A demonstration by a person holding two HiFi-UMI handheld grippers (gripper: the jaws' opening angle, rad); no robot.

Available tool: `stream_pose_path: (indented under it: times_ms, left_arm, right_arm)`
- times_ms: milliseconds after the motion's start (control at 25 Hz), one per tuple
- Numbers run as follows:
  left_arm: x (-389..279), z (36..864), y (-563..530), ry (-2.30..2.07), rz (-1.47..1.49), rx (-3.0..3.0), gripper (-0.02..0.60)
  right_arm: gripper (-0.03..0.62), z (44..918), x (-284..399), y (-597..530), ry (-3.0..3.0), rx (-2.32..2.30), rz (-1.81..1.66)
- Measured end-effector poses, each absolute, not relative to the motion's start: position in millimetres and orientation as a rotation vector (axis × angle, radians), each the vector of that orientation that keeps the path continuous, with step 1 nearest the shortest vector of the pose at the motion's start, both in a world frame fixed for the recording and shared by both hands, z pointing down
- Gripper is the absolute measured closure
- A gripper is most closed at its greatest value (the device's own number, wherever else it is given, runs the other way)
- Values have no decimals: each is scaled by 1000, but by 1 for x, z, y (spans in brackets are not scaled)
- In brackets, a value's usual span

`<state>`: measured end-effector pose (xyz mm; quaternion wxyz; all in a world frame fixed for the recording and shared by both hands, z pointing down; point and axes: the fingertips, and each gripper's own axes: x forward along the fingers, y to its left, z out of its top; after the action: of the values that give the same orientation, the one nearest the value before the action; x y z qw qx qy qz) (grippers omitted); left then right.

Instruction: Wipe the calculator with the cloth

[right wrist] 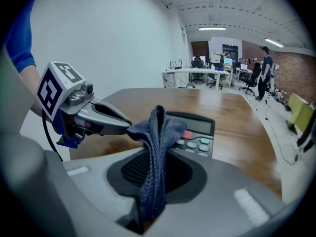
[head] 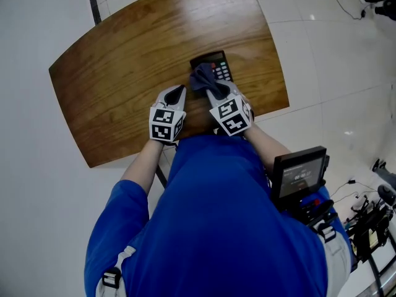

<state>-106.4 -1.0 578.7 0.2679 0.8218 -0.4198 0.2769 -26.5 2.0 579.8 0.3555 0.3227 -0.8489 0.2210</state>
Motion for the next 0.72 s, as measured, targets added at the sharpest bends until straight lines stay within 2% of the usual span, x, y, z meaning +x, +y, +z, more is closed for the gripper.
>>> stream_pose_path:
  times_ms: [480,720]
  left_arm:
    - [-88,593,-4,-1099,725,2256,575]
    - [-90,594,-5,-1116,710,2253,575]
  right_arm:
    - [525,601,62,-18,-2026,1067,607]
    - [523,599,60,-19,-2035,1061,601]
